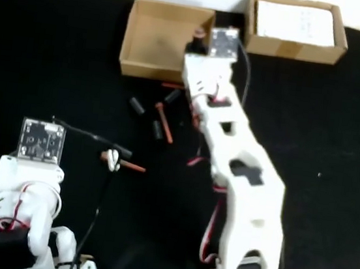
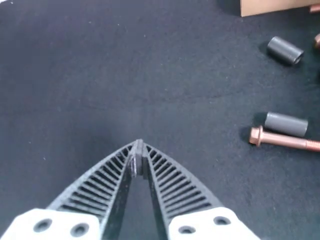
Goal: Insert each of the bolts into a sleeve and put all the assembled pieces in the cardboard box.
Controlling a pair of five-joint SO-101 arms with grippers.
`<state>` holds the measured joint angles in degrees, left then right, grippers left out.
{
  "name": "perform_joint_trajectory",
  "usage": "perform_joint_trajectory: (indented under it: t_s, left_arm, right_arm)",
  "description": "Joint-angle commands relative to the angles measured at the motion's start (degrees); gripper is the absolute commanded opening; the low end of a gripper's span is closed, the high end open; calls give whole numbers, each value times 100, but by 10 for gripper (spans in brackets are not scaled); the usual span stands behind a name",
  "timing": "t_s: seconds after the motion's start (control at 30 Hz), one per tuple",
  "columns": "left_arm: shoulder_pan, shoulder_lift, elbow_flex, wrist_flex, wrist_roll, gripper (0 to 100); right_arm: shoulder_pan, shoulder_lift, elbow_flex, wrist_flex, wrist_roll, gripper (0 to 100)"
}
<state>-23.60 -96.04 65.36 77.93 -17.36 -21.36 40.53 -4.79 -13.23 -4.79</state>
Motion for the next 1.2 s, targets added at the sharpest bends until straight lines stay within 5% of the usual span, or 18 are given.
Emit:
perform_joint_trajectory:
  t_s: [0.0, 0.2, 0.43, 0.73, 1.17]
  left_arm:
    - [-40, -4, 13, -79, -35, 9]
    - [-40, -4, 22, -79, -35, 9]
    - [-40, -4, 22, -70, -44, 30]
    - [-75, 13, -31, -35, 79, 74]
    - [-303, 3152, -585, -44, 782, 95]
  right_arm:
    - [57, 92, -681, -136, 9, 9]
    - [48, 330, -734, -136, 527, 39]
    - [75, 338, -690, -136, 501, 267]
    - [92, -92, -620, 66, 167, 286]
    - [-84, -4338, 804, 5824, 457, 108]
